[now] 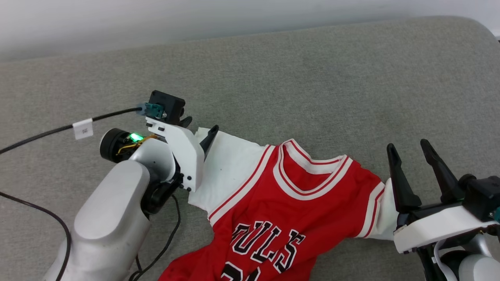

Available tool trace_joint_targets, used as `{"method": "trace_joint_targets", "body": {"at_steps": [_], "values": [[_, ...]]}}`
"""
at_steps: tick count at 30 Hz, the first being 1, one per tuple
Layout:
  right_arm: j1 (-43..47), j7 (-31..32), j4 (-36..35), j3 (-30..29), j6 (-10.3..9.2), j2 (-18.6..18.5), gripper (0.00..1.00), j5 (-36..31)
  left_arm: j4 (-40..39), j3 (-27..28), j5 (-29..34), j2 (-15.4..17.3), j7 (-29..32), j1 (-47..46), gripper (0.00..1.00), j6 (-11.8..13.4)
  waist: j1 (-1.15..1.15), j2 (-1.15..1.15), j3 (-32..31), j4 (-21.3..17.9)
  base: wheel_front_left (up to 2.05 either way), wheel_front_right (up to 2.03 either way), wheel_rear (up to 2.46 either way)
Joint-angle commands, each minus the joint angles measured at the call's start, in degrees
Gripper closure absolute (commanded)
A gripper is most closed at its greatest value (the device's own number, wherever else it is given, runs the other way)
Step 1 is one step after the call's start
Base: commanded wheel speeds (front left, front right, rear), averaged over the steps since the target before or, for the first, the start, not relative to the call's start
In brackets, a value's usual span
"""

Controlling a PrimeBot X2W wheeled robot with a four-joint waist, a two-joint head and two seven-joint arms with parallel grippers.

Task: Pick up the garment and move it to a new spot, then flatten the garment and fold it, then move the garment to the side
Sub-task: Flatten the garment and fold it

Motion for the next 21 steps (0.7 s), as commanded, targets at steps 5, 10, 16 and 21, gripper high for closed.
{"method": "trace_joint_targets", "body": {"at_steps": [5, 10, 16, 21], "values": [[-1.37, -1.31, 1.33, 0.7, -0.02, 0.1, 0.0, 1.37, 5.72, -3.43, -1.97, 2.5, 10.71, -3.91, 0.0, -2.26, -0.01, 0.0, 3.22, -3.31, 0.0, 0.0, 0.0], [-2.1, -2.23, 2.6, 0.75, -0.02, 0.11, 0.0, 2.32, 10.91, -7.96, -3.22, 4.05, 21.81, -4.11, 0.0, -2.89, -0.01, 0.0, 4.55, -4.64, 0.0, 0.0, 0.0], [-2.28, -2.64, 3.76, -0.13, -0.02, 0.12, 0.0, 3.39, 11.88, -11.52, -6.48, 1.78, 26.34, -0.8, 1.0, -3.37, -0.01, 0.0, 4.8, -5.22, 0.0, 0.0, 0.0], [-1.49, -0.97, 4.93, -2.2, -0.02, 0.11, 0.0, 4.79, 10.32, -8.85, -4.73, 1.93, 17.28, -0.41, 1.0, -0.26, -0.01, 0.0, 3.22, -4.19, 0.0, 0.0, 0.0]]}}
